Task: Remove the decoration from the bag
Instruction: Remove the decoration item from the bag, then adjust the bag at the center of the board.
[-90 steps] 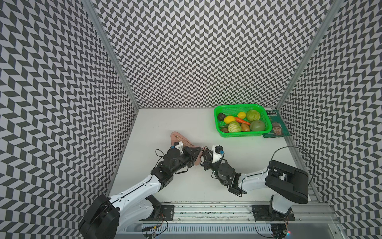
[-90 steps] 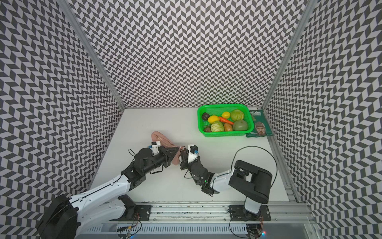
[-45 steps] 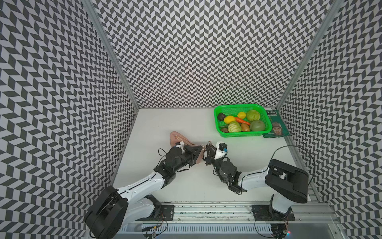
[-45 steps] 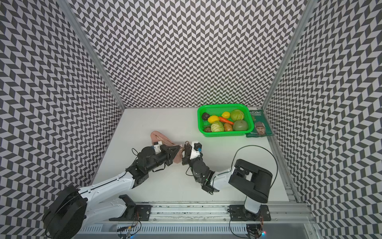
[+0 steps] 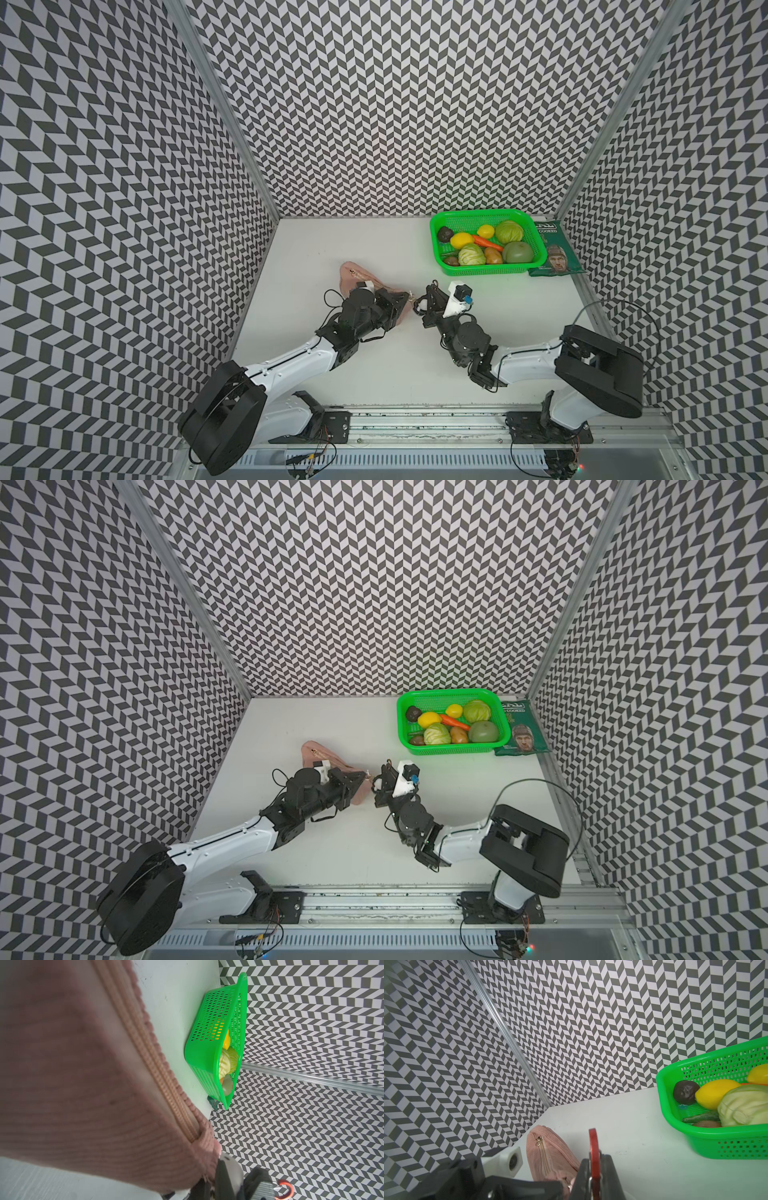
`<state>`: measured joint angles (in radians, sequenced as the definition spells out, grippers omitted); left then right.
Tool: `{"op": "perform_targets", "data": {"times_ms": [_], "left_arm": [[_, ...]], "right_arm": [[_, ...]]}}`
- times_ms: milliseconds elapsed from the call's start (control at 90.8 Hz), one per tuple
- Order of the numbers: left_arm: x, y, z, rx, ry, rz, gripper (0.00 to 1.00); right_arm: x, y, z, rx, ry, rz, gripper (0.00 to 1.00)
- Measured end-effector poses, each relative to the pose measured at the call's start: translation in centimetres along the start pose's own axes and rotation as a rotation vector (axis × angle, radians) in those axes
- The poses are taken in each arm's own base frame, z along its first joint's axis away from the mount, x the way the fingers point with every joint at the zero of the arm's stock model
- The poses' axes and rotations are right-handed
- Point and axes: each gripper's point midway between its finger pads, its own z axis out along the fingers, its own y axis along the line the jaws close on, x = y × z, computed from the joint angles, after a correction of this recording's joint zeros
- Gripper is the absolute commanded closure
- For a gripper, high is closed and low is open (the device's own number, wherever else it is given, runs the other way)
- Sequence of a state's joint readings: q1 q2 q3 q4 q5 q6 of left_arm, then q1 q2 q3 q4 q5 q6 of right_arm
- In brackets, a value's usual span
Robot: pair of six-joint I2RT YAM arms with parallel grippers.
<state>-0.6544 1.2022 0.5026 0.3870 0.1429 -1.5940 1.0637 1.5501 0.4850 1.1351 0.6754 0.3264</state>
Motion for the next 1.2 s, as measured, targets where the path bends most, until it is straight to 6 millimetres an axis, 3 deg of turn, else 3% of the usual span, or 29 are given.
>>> {"op": "perform_targets", "data": {"times_ms": [220,518,606,782,992,1201], "left_arm": [[0.5,0.1,0.5,-0.006,0.004,0.015,1.0],[1.4,-1.8,4.0,0.022,0.032,0.05,1.0],[1.2,-2.6,4.8,0.036,0.024,0.072,0.86],[1.2,-3.2,5.4,0.056,0.025,0.102,0.4],[1.3,-3.9,5.2,0.081,0.028,0.127,0.02],[1.3,-6.5,4.6,0.146,0.022,0.182,0.0]], "right_arm": [[1.0,-1.1,-2.0,-0.008,0.133,-0.001,1.0],[4.5,-3.7,-3.5,0.03,0.322,-0.022,1.0],[5.5,-5.2,-3.6,0.06,0.368,-0.014,1.0],[7.1,-8.2,-2.9,0.13,0.428,0.014,1.0],[7.8,-10.2,-1.2,0.172,0.461,0.031,1.0],[7.7,-11.5,0.7,0.198,0.466,0.052,1.0]]}}
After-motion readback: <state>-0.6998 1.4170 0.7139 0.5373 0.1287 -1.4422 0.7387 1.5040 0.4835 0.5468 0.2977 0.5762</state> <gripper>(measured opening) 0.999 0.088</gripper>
